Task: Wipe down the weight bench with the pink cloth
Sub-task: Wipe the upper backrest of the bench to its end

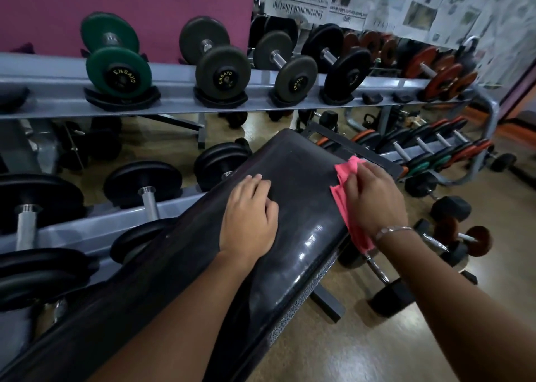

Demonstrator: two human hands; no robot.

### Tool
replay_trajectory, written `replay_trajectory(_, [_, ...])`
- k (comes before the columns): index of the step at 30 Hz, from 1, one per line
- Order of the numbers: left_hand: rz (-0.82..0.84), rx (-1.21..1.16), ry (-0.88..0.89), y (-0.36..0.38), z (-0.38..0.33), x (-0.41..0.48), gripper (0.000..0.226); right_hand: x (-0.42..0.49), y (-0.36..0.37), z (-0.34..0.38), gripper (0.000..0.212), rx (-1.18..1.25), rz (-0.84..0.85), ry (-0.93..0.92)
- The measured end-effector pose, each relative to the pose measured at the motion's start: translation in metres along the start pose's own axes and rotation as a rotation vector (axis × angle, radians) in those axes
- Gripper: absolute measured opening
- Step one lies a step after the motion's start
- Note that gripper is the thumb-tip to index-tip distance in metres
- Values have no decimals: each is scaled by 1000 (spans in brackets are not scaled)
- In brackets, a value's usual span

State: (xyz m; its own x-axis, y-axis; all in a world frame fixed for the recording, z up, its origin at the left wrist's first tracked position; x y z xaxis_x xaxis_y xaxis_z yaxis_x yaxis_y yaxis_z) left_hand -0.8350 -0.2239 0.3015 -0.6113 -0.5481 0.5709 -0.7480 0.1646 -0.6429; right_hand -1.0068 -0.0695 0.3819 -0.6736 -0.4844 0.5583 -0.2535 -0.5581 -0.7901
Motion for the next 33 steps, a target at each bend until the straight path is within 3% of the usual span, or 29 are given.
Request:
replay_trajectory(2, [-3,1,1,-1,-1,1,50,-2,11,16,37,-40,-9,-32])
replay_trajectory(5, [-10,-4,4,-1,-3,-1,50,-18,5,23,34,-14,56,-265])
replay_trajectory(10, [-16,22,20,-1,-3,0,48,14,13,26,41,-97,79,-8])
replay_trajectory(14, [-25,19,29,-2,-3,-1,45,-6,16,49,31,-89,163,-304])
replay_trajectory(16, [-19,24,40,-2,-6,-1,46,0,1,47,25,-96,151,-243])
replay_trajectory(18, [-19,37,47,-3,-6,-1,46,13,4,62,31,-181,81,-217])
replay_trajectory(21, [-24,49,50,-4,-4,0,42,8,38,81,36,-262,263,-334])
replay_trajectory(25, [-10,61,52,-5,-8,3,42,8,24,70,28,-138,272,-265])
replay_trajectory(29, [20,111,67,-11,-11,10,31,19,56,84,55,-365,361,-249])
replay_trajectory(33, [13,187,58,-15,-10,35,13,-11,33,92,33,-133,270,-371])
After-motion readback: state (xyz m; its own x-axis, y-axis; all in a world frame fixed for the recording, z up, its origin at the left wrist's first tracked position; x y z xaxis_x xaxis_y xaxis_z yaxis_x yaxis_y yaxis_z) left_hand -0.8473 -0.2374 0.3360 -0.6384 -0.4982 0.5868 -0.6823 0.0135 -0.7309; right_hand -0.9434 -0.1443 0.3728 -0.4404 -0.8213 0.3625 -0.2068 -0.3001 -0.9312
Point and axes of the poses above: each hand's wrist, its own x-axis towards the middle knuckle, its own y-axis out of the palm, z = x × y, the point moved 9 cm from there along x, towards the middle knuckle, and after that the axes turned 6 degrees about y, right-handed, at the moved point
